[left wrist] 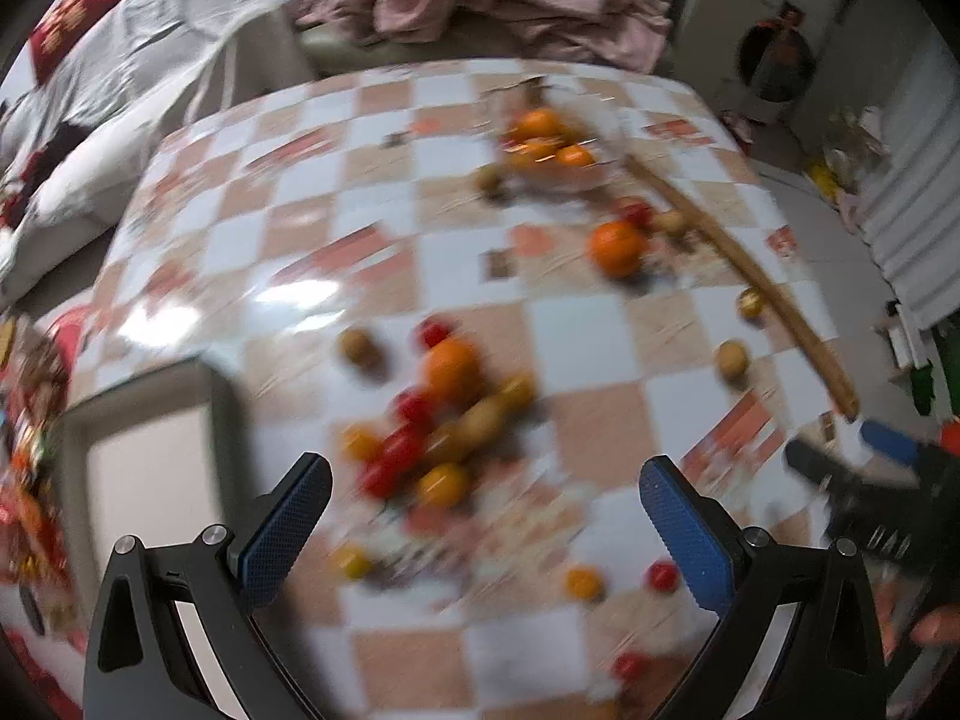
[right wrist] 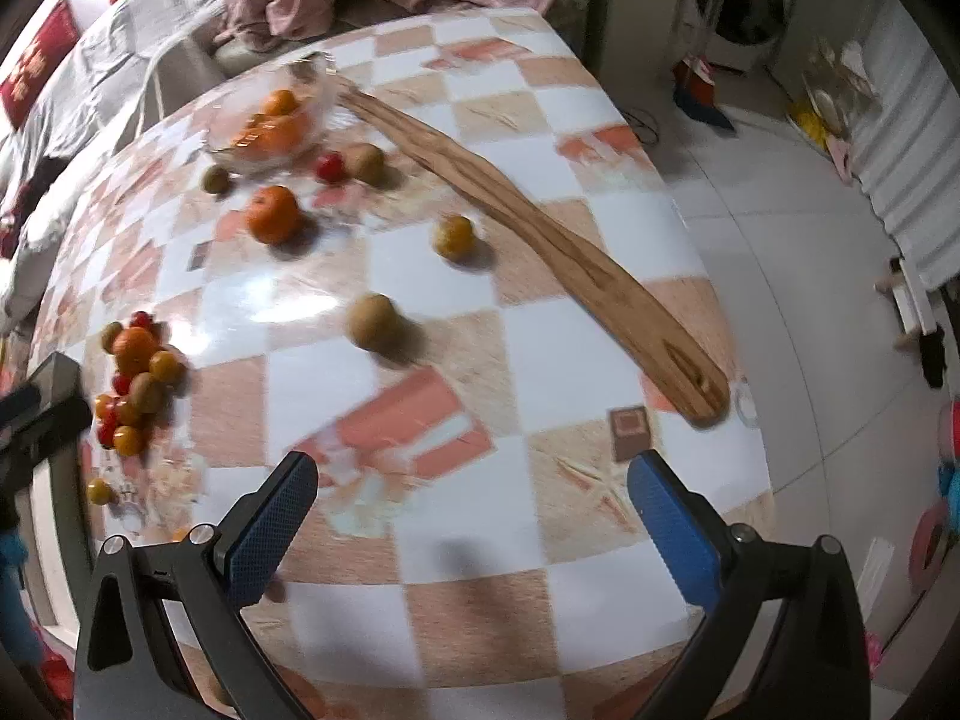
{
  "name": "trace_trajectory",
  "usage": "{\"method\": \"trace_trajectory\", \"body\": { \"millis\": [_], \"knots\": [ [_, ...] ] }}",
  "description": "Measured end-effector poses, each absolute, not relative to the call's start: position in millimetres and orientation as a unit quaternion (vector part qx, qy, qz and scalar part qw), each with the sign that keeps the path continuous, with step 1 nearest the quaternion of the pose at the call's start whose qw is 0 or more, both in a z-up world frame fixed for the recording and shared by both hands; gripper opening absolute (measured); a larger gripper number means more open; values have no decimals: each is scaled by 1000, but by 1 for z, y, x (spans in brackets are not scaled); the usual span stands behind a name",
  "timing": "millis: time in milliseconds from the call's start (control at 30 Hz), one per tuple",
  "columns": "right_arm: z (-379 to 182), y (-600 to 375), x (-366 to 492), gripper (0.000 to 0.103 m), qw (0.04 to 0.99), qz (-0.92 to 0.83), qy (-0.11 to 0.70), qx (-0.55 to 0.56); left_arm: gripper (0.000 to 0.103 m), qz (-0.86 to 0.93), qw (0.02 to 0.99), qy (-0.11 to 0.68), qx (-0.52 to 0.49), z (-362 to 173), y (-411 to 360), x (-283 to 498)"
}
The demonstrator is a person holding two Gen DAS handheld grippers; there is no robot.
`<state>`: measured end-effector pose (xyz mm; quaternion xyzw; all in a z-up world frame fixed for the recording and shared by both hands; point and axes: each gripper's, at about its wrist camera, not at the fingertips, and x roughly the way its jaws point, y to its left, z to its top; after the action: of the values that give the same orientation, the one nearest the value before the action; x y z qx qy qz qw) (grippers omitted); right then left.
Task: Organize fruits
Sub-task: 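Move both tools over the table toward the scattered fruits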
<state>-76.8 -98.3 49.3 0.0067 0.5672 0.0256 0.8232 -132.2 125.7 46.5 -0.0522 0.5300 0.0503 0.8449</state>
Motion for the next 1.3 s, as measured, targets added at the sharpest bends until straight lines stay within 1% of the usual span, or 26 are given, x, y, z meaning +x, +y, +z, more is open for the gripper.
{"method": "trace_trajectory", "body": {
  "millis": [100,233,367,1300],
  "knots": [
    [56,-82,-72,103,815,40,579,-9,103,62,827,556,-57,56,146,-145],
    [59,-65,-74,103,805,66,589,2,103,72,808,581,-70,63,163,-152],
    [66,-51,-75,103,808,66,585,-13,103,75,794,598,-79,69,172,-142],
    [66,-49,-75,103,792,82,605,-12,103,68,781,615,-86,60,157,-135]
  ]
}}
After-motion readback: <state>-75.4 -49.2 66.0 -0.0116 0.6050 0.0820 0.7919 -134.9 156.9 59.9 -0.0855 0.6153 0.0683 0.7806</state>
